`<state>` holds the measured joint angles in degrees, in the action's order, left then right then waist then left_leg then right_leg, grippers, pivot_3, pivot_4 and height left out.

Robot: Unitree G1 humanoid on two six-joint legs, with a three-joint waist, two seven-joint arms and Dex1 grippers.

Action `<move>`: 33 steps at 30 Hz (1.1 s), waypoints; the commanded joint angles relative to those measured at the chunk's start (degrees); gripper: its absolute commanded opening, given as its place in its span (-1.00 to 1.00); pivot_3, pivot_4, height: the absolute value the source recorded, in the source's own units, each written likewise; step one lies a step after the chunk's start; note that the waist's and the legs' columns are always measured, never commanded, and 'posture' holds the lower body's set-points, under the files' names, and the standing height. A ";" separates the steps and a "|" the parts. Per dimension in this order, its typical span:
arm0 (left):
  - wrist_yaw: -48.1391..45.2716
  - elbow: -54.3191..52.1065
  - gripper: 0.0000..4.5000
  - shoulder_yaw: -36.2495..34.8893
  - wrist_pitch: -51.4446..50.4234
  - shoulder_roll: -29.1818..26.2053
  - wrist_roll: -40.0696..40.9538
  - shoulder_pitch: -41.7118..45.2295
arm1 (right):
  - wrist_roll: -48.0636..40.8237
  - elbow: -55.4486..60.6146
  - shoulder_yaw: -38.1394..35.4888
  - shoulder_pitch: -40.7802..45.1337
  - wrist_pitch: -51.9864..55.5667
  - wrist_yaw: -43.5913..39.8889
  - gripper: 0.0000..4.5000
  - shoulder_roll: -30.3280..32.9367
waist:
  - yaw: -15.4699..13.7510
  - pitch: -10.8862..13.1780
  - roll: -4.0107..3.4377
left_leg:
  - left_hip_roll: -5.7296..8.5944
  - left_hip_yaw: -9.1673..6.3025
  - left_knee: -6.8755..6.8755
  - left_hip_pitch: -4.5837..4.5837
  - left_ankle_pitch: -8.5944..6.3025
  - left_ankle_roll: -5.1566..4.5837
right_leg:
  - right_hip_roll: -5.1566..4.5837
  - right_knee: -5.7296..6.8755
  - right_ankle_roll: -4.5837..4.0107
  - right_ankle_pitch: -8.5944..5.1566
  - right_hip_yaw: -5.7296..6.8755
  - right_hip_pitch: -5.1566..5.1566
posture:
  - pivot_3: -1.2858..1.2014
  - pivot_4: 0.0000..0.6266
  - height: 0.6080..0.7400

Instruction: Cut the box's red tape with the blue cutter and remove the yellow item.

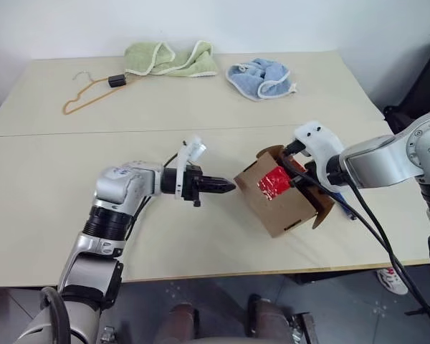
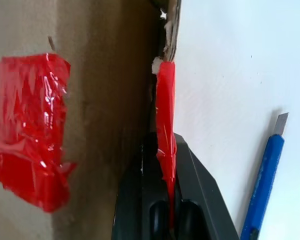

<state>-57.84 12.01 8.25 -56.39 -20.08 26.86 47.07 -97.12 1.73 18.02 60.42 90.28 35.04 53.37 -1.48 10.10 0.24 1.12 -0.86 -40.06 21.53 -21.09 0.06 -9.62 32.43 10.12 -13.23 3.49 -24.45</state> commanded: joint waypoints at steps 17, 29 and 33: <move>-1.48 5.87 -1.00 9.56 7.70 3.56 -7.01 6.09 | -15.88 0.21 1.76 -5.74 -13.44 10.43 -0.99 4.99 | 0.23 0.00 0.00 | -0.04 0.07 0.00 -0.02 0.00 0.00 | 0.00 0.00 0.01 0.00 0.01 -0.01 | 0.03 -0.52 1.00; -1.80 5.79 -1.00 12.83 10.49 2.78 -10.99 4.94 | -15.88 0.51 0.42 -0.58 -11.72 3.73 -0.99 6.12 | -0.04 0.00 0.01 | -0.05 0.06 -0.08 -0.02 0.00 -0.02 | 0.00 0.00 0.02 0.05 0.00 0.03 | 0.03 -0.52 1.00; -1.20 6.01 -1.00 12.59 10.73 2.45 -11.45 4.56 | -15.88 1.60 -0.81 -1.07 -11.78 -0.82 -0.99 7.74 | -0.08 0.00 0.01 | -0.05 0.06 -0.10 -0.02 0.00 -0.03 | 0.00 0.00 0.01 0.06 0.00 0.05 | 0.03 -0.52 1.00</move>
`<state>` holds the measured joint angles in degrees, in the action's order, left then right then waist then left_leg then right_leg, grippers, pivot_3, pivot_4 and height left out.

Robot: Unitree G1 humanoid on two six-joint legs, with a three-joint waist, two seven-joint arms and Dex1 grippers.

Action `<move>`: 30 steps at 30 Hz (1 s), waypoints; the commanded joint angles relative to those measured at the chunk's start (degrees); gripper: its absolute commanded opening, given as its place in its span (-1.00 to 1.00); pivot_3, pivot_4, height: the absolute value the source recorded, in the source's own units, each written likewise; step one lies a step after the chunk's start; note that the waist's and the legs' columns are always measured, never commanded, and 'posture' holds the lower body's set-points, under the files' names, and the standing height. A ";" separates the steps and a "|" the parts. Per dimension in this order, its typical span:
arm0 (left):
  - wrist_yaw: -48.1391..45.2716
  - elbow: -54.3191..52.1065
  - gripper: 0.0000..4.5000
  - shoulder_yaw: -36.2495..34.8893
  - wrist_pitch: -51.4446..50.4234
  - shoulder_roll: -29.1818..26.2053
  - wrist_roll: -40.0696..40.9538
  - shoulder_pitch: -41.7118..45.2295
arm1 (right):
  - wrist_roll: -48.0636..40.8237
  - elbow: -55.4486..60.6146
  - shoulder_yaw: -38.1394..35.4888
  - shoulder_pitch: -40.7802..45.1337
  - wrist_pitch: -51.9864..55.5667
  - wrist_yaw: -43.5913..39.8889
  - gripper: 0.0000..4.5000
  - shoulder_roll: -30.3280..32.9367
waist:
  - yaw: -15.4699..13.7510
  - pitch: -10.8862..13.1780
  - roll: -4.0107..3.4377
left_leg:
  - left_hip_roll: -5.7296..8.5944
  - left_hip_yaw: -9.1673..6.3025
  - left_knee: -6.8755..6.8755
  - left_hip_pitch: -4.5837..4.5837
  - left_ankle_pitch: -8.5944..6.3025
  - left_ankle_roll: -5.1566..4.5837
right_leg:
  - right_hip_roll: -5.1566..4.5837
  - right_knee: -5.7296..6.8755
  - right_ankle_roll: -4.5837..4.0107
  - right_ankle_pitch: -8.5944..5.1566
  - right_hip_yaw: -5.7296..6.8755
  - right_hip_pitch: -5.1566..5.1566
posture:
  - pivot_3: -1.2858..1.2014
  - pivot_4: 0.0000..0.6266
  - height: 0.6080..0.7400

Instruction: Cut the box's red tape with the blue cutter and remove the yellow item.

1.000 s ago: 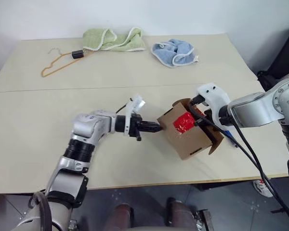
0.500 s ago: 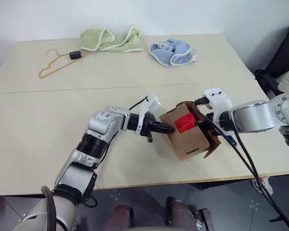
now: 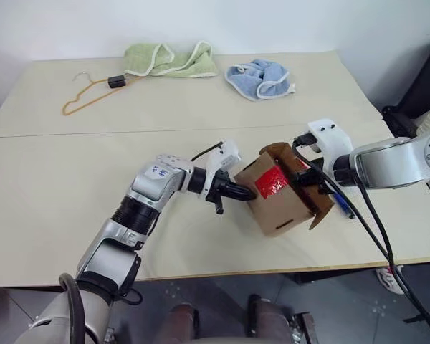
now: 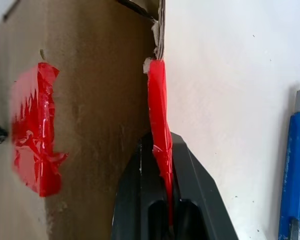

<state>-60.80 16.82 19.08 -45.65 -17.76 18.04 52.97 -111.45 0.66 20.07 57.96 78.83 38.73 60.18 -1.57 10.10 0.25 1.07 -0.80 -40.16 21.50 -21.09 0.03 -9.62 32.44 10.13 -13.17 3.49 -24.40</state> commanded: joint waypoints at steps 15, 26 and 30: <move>3.63 4.65 -1.00 -0.25 2.05 0.77 -5.14 -1.42 | -1.55 0.33 -19.32 -12.27 -3.77 -20.65 -0.99 2.06 | -0.05 0.02 0.03 | 0.01 0.04 0.02 0.04 -0.02 -0.06 | 0.00 -0.09 0.02 0.04 0.01 0.00 | 0.03 -0.52 1.00; 4.16 7.00 -1.00 -0.88 3.54 2.09 -5.98 -0.14 | -1.55 1.29 -23.87 -23.53 -6.32 -16.88 -0.99 -0.10 | 0.18 0.02 0.03 | -0.01 0.08 0.01 -0.07 -0.01 -0.05 | 0.00 -0.04 0.05 0.05 0.02 0.05 | 0.03 -0.52 1.00; 3.75 6.89 -1.00 -1.22 3.98 1.63 -6.14 -0.29 | -1.55 1.84 -22.81 -22.12 -6.11 -15.51 -0.99 0.36 | 0.28 0.02 0.03 | -0.05 0.13 0.01 -0.13 0.00 -0.03 | 0.00 -0.01 0.04 0.05 0.01 0.05 | 0.03 -0.52 1.00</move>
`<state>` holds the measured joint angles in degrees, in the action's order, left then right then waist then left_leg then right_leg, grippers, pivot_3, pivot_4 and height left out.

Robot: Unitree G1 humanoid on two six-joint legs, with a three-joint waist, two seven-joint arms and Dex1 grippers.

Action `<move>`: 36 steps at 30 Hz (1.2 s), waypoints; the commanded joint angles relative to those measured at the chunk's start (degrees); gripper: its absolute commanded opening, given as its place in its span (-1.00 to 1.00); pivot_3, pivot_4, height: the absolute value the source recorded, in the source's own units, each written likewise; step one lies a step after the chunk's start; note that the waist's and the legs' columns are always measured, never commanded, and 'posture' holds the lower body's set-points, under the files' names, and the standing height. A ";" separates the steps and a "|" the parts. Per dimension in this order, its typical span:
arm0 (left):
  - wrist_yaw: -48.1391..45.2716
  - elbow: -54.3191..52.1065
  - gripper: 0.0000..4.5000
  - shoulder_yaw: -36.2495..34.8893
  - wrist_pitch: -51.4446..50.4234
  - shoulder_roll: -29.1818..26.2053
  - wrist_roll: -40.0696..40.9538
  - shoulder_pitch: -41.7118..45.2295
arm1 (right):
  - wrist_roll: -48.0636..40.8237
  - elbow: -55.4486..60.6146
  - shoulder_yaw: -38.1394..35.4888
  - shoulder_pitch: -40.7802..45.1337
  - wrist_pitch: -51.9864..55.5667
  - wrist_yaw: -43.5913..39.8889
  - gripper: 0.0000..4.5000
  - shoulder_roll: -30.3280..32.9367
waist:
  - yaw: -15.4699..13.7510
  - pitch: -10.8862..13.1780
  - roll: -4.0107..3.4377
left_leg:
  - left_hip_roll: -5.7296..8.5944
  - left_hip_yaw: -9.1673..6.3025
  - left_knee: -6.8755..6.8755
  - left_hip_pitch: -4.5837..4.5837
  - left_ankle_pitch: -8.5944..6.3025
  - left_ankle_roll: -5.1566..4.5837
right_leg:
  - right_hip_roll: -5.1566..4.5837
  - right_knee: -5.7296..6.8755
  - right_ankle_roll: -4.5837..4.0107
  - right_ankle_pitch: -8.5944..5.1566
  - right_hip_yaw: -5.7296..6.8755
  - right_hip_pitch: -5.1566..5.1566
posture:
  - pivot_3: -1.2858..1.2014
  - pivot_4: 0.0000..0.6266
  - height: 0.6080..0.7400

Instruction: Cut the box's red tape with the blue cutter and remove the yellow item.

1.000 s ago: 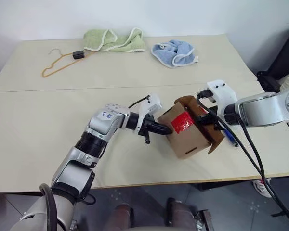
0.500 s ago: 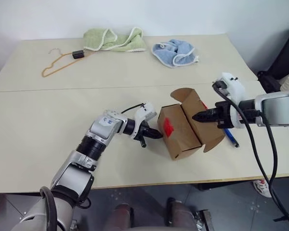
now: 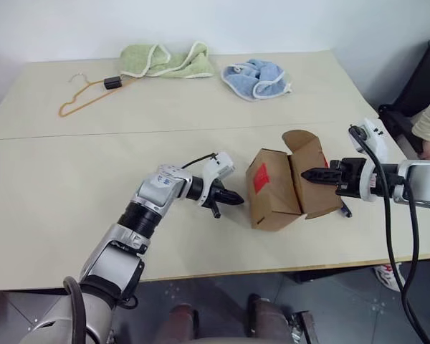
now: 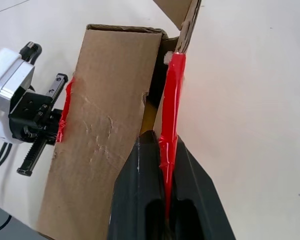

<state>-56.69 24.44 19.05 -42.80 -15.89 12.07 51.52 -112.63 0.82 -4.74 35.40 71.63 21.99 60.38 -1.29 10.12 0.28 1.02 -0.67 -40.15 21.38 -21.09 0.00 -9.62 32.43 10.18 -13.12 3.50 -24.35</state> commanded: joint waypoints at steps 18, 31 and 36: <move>-9.03 13.01 -1.00 -12.30 10.60 -3.84 3.50 17.75 | -0.37 3.66 7.38 9.40 2.02 4.32 -0.99 2.84 | -0.38 0.01 0.02 | 0.00 0.06 -0.01 0.06 -0.03 -0.05 | 0.00 -0.05 -0.01 0.04 0.02 -0.02 | 0.03 -0.52 1.00; -11.31 9.05 -1.00 -5.03 8.02 7.71 1.68 15.65 | -0.37 5.76 8.89 11.09 1.25 5.68 -0.99 3.33 | 0.09 0.05 0.08 | -0.12 0.35 0.05 -0.06 -0.06 -0.10 | 0.00 -0.08 -0.02 0.06 0.06 -0.05 | 0.03 -0.52 1.00; -12.77 9.85 -1.00 -1.24 10.53 5.76 -2.09 14.19 | -0.37 6.00 8.69 12.00 1.48 5.51 -0.99 4.05 | -0.18 0.05 0.09 | -0.11 0.36 0.01 -0.01 -0.06 -0.10 | 0.00 -0.11 -0.04 0.15 0.05 -0.06 | 0.03 -0.52 1.00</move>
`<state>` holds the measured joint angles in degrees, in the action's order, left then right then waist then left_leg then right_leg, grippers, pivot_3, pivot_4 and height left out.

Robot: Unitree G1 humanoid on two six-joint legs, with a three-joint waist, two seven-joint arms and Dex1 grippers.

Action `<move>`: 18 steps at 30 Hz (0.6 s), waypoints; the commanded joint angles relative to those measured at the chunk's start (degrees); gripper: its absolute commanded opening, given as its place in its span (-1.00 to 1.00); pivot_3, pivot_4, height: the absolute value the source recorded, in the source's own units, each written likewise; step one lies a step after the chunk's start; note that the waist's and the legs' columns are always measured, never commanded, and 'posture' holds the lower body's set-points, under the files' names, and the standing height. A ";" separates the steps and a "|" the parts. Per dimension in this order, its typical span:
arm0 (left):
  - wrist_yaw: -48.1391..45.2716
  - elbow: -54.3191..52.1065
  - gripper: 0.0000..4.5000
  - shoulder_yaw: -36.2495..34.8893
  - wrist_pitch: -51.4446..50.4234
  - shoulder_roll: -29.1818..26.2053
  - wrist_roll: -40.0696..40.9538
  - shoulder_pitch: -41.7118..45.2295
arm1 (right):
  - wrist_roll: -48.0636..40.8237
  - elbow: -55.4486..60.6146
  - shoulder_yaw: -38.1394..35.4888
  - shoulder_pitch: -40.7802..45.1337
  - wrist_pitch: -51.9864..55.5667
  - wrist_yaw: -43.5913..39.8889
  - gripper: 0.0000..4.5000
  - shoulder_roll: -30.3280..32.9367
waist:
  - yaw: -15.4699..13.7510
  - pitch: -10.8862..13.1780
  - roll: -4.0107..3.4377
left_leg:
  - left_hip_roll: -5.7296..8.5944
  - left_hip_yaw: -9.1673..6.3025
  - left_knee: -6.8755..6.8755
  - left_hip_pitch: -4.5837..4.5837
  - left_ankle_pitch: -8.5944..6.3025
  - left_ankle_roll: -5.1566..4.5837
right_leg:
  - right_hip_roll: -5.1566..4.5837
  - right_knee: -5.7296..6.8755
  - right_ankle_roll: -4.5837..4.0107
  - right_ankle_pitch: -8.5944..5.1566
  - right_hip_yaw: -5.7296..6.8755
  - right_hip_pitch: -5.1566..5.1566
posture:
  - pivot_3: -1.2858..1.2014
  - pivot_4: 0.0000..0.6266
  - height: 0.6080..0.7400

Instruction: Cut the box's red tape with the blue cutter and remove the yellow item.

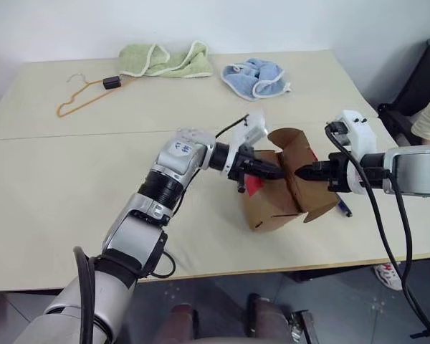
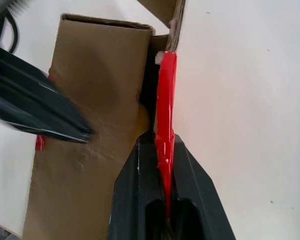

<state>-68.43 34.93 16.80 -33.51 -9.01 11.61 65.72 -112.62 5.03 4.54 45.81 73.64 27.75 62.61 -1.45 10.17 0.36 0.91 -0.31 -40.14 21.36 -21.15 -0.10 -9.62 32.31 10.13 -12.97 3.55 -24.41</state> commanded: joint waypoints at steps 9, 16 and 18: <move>-3.27 -6.67 -1.00 2.76 -0.93 -7.93 -2.71 -4.10 | -0.38 1.64 -0.82 1.02 -0.35 -0.49 -0.99 3.66 | 0.09 -0.01 -0.01 | -0.02 0.00 0.01 0.02 0.00 0.00 | 0.00 -0.03 0.00 0.00 0.00 -0.02 | 0.03 -0.52 1.00; -1.02 -15.58 -1.00 1.88 -6.87 -13.49 -1.86 -9.15 | -0.38 -0.30 -0.50 -0.16 0.44 -1.18 -0.99 5.99 | 0.05 -0.01 -0.02 | -0.04 0.01 -0.01 -0.03 0.00 0.00 | 0.01 -0.01 -0.04 0.02 -0.01 0.00 | 0.03 -0.52 1.00; -0.38 -17.38 -1.00 1.61 -8.39 -14.35 -1.66 -10.24 | -0.38 -0.77 -0.26 -0.29 0.61 -1.30 -0.99 6.31 | -0.04 -0.01 -0.02 | -0.05 0.01 -0.02 -0.04 0.00 0.00 | 0.01 0.00 -0.05 0.04 -0.01 0.02 | 0.03 -0.52 1.00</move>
<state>-70.53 18.36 16.92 -39.75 -22.49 11.16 57.21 -112.28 3.94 4.66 45.73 73.85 27.20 67.59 -1.49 10.16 0.34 0.86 -0.30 -40.17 21.33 -21.15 -0.10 -9.62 32.32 10.08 -12.93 3.54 -24.39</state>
